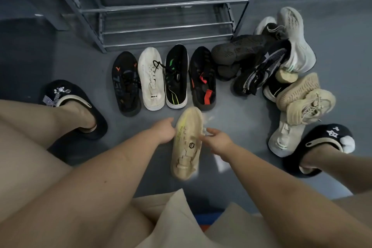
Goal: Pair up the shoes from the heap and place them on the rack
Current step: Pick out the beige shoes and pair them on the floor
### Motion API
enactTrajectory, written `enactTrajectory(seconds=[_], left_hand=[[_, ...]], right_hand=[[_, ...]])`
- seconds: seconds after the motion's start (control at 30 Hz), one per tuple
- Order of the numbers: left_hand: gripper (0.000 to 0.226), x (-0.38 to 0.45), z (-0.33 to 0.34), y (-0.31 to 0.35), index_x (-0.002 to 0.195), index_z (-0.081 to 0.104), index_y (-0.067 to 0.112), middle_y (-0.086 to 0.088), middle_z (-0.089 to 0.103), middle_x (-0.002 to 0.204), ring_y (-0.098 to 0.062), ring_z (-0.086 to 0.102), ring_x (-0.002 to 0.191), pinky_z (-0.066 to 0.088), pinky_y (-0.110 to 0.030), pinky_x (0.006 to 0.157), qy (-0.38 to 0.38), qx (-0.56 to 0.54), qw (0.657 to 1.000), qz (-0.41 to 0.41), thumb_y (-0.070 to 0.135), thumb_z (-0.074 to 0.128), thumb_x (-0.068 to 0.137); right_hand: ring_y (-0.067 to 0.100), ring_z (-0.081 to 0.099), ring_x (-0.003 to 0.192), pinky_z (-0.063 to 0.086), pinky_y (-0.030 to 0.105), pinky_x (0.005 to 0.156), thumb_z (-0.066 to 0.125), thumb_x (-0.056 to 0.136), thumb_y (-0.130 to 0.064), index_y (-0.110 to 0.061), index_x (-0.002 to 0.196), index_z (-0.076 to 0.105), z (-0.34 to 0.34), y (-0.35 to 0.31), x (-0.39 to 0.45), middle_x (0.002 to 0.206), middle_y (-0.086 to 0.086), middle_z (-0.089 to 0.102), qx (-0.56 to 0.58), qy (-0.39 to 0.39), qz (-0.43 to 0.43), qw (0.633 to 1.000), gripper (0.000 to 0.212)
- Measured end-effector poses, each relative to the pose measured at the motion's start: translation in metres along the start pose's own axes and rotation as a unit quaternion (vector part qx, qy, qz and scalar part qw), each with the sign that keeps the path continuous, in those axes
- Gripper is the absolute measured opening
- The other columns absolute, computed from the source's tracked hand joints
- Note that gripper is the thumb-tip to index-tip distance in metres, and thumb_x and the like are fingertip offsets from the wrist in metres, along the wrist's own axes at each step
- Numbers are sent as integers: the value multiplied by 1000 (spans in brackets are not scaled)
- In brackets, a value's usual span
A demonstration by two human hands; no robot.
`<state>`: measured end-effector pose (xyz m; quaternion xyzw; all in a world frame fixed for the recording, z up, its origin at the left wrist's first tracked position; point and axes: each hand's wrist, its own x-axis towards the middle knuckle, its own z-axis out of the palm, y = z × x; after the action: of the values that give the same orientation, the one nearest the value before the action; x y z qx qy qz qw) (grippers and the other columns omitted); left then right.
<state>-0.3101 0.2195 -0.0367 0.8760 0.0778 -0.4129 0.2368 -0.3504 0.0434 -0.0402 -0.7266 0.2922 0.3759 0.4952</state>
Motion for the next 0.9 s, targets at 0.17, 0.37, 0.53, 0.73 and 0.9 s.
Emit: enactTrajectory(seconds=[0.17,0.37,0.53,0.73,0.9], left_hand=[[65,-14,10,23,151,13,17,-9,7,160,-27,15,146,18,-35,117,26,168,980,103,34,44,96],[67,-22,14,72,151,8,15,-10,1,160,-25,6,147,9,-32,118,35,240,952,186,34,41,97],[69,-21,19,117,152,10,16,-10,2,160,-26,8,147,13,-35,118,40,281,934,217,37,45,96],[71,-9,29,174,151,10,14,-13,3,159,-27,8,147,11,-35,120,23,333,909,248,41,44,95],[68,2,38,219,151,11,16,-10,3,160,-27,8,147,11,-35,119,19,363,893,266,41,42,96]], right_hand=[[29,38,136,38,38,107,53,94,-36,-18,152,13,-27,6,-7,156,9,21,-336,53,-89,936,72],[30,19,143,30,43,112,51,94,-36,-19,152,12,-68,12,-20,158,9,14,-403,148,-108,896,72],[30,14,145,26,42,114,51,94,-40,-18,152,7,-108,24,-28,159,11,10,-417,200,-93,881,76],[30,12,146,23,42,114,49,94,-42,-18,153,2,-158,35,-29,159,11,7,-413,243,-65,875,79],[32,14,145,25,46,113,51,94,-38,-18,153,6,-209,35,-22,159,12,8,-410,279,-53,866,77]])
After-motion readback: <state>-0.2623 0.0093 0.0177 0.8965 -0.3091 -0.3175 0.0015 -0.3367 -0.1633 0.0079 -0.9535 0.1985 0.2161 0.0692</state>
